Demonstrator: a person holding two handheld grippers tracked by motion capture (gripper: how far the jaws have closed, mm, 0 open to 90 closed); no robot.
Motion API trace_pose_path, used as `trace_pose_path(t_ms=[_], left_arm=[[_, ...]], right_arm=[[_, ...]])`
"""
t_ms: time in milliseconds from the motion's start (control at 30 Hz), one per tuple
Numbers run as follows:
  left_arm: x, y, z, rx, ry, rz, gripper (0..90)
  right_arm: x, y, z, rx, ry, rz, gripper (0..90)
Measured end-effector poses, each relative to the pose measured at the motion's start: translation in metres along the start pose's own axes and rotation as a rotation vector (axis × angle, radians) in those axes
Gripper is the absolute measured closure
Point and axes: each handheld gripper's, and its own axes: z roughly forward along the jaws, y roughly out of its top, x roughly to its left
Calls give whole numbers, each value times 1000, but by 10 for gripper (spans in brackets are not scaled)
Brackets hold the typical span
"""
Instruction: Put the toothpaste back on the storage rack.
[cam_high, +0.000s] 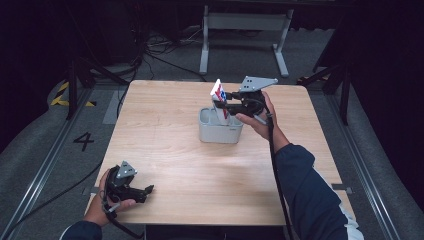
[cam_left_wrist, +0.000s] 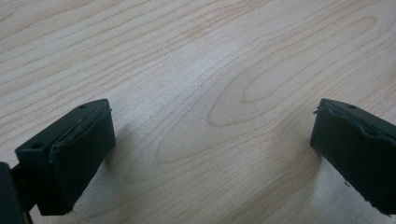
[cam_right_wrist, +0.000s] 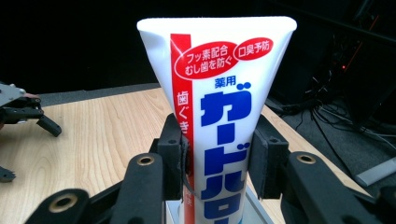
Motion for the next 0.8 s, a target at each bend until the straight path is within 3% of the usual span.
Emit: trace_pose_path(t_ms=[800], left_arm=[[0,0,1,-6,0,1,4]], right_arm=[[-10,-25,15,55,-11,39,625]])
